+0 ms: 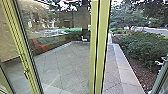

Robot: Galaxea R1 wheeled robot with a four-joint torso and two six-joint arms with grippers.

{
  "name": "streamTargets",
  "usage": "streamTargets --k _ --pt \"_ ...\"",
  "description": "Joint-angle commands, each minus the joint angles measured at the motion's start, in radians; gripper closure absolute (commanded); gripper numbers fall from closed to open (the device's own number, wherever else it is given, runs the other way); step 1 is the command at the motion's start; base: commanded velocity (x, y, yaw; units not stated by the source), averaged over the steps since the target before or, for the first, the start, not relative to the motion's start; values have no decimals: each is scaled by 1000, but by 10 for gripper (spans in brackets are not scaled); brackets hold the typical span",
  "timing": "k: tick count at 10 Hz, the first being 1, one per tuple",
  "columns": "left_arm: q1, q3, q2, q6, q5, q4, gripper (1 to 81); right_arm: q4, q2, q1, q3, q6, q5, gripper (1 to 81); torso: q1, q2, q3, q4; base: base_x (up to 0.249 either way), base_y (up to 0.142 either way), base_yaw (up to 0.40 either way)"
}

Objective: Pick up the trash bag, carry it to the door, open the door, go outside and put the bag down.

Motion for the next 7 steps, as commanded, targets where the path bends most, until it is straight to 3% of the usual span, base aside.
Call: streamTargets --k 1,7 --pt "-45 2 3 8 79 9 811 -6 2 51 2 -3 -59 10 0 0 0 0 0 0 -130" --pt "-46 2 5 8 81 9 811 6 11 39 7 -4 -59 10 0 0 0 0 0 0 -178"
